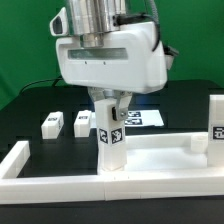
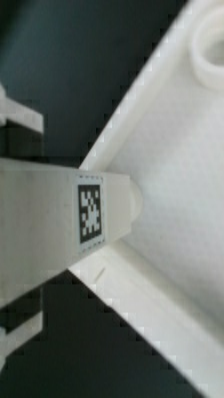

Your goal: Assemble desk

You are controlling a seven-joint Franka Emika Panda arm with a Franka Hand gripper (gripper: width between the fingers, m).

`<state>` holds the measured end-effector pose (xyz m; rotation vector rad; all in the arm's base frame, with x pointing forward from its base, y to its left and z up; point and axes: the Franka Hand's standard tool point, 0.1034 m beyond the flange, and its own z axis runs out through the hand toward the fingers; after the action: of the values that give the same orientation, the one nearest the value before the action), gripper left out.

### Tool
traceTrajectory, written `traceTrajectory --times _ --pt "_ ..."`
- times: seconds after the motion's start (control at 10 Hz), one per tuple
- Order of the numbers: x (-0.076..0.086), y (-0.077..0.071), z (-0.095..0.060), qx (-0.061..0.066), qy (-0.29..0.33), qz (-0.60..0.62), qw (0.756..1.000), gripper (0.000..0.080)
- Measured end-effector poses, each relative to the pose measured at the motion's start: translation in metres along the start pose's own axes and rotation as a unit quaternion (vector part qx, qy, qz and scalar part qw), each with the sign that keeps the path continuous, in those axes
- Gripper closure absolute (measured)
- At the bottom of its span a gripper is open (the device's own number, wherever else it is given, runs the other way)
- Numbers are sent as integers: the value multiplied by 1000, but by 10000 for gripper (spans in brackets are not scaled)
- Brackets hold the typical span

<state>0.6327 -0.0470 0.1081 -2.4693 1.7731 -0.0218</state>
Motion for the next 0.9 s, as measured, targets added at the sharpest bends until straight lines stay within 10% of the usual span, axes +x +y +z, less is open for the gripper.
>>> traceTrajectory --times 0.5,0.6,0.9 --pt "-2 -2 1 7 -11 174 985 443" --pt "-2 -2 1 7 -11 140 990 266" --pt "-5 -1 2 6 -11 -115 993 175"
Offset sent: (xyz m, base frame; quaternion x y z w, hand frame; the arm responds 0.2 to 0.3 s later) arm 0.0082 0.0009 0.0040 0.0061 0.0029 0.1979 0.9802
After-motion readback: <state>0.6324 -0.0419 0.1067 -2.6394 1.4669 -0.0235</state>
